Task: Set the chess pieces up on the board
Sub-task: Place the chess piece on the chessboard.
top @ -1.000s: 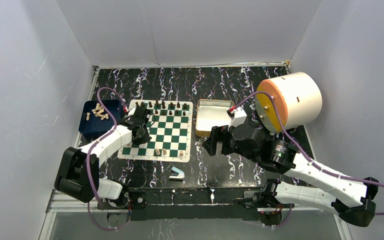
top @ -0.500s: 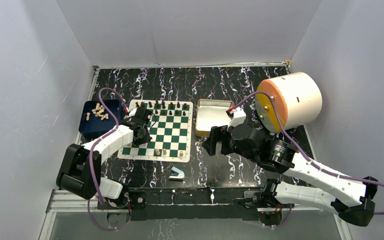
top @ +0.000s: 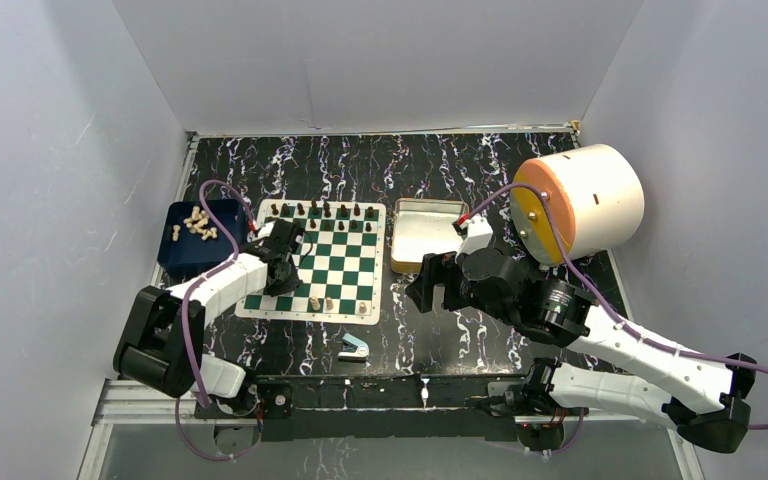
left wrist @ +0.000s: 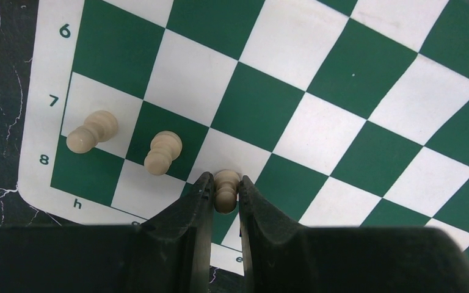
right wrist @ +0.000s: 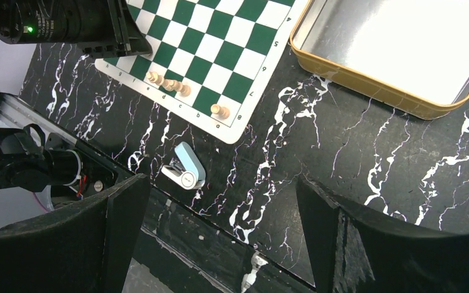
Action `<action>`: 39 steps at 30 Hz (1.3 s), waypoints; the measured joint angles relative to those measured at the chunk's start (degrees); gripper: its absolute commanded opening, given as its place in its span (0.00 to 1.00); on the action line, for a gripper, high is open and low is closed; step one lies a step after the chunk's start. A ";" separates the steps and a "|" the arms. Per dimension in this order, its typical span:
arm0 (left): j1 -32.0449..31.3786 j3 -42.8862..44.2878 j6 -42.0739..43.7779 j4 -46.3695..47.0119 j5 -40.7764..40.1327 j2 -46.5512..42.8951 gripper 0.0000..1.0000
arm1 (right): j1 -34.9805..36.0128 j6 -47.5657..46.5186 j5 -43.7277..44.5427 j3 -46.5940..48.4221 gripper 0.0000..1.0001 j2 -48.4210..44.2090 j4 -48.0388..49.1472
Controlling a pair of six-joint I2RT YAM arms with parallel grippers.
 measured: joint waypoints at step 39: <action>-0.15 -0.11 1.38 1.42 -1.75 0.59 0.20 | 0.00 1.09 -0.15 0.00 0.99 -0.11 0.00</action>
